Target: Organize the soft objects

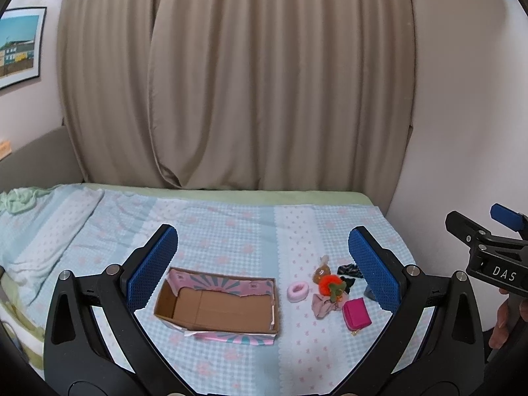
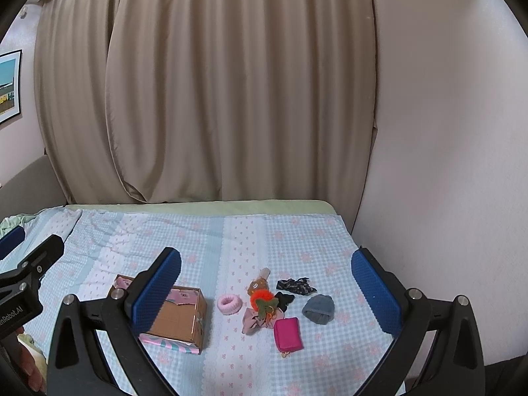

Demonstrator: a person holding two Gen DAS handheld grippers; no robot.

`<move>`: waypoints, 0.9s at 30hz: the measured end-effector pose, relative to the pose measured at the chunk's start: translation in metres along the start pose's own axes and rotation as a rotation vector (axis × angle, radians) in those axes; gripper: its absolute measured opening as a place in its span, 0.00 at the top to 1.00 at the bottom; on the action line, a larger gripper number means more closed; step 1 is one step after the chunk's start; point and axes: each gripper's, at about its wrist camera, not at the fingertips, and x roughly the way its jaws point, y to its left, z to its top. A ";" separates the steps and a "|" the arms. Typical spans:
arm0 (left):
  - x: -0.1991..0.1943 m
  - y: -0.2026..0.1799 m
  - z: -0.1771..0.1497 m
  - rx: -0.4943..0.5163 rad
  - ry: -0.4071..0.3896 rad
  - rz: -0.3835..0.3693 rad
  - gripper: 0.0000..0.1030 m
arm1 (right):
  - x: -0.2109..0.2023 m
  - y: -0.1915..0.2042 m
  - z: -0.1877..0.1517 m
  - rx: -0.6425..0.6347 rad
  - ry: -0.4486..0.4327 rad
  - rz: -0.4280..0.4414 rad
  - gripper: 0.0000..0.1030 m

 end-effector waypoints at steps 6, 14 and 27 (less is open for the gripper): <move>0.000 -0.001 -0.001 0.009 0.001 -0.010 0.01 | -0.001 0.000 -0.002 0.002 -0.002 -0.001 0.00; 0.000 -0.003 -0.002 0.016 -0.004 -0.014 0.01 | -0.001 0.000 -0.003 0.002 -0.005 -0.001 0.00; 0.001 -0.004 -0.002 0.016 -0.004 -0.016 0.01 | -0.001 0.001 -0.004 0.002 -0.006 -0.001 0.00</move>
